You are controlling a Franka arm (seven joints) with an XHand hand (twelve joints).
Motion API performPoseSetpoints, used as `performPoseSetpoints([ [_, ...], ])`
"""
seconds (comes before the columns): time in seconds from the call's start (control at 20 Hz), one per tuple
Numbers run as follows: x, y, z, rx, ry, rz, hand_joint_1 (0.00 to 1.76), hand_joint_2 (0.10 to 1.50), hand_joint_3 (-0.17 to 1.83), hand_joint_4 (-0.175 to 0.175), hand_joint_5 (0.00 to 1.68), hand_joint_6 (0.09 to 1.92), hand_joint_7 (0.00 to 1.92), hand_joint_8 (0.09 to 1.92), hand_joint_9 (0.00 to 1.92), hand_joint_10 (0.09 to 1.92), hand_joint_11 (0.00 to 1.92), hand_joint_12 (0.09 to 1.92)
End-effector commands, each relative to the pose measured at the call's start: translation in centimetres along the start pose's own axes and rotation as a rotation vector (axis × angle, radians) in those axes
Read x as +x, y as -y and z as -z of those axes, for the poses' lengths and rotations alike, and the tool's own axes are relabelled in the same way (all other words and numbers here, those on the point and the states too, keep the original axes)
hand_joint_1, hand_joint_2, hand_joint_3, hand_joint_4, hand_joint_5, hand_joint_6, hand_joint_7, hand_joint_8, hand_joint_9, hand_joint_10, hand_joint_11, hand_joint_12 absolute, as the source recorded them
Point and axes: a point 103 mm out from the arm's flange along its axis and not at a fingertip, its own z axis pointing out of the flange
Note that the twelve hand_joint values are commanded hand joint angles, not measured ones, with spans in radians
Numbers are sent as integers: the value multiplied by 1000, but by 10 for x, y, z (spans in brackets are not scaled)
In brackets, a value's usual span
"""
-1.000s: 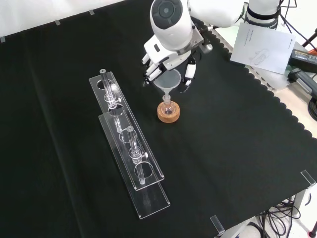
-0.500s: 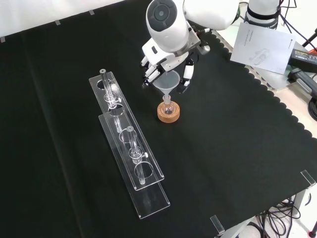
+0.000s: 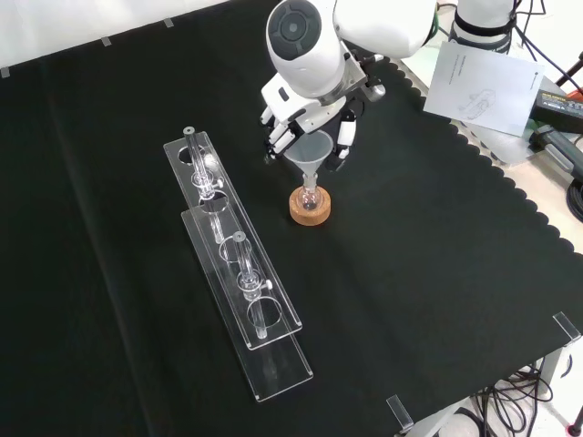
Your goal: Place the funnel on the round-bottom flask.
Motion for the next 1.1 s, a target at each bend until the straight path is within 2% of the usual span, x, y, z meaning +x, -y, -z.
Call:
performPoseSetpoints([
  [0.05, -5, -2, -2, 2, 12, -4, 659, 829, 444, -64, 563, 152, 687, 820, 1017, 661, 633, 1236],
  [0.25, 12, -2, 2, 1, 29, -2, 659, 827, 444, -65, 542, 145, 679, 818, 985, 650, 628, 1235],
  [0.45, 17, -2, 4, 6, 38, 1, 657, 823, 443, -67, 519, 138, 664, 817, 945, 638, 616, 1235],
  [0.55, 3, -2, -2, 3, 18, 6, 656, 822, 444, -67, 513, 136, 659, 820, 937, 638, 612, 1237],
  [1.1, 3, -5, -2, 12, 21, 2, 650, 809, 443, -66, 493, 131, 616, 834, 893, 636, 597, 1248],
])
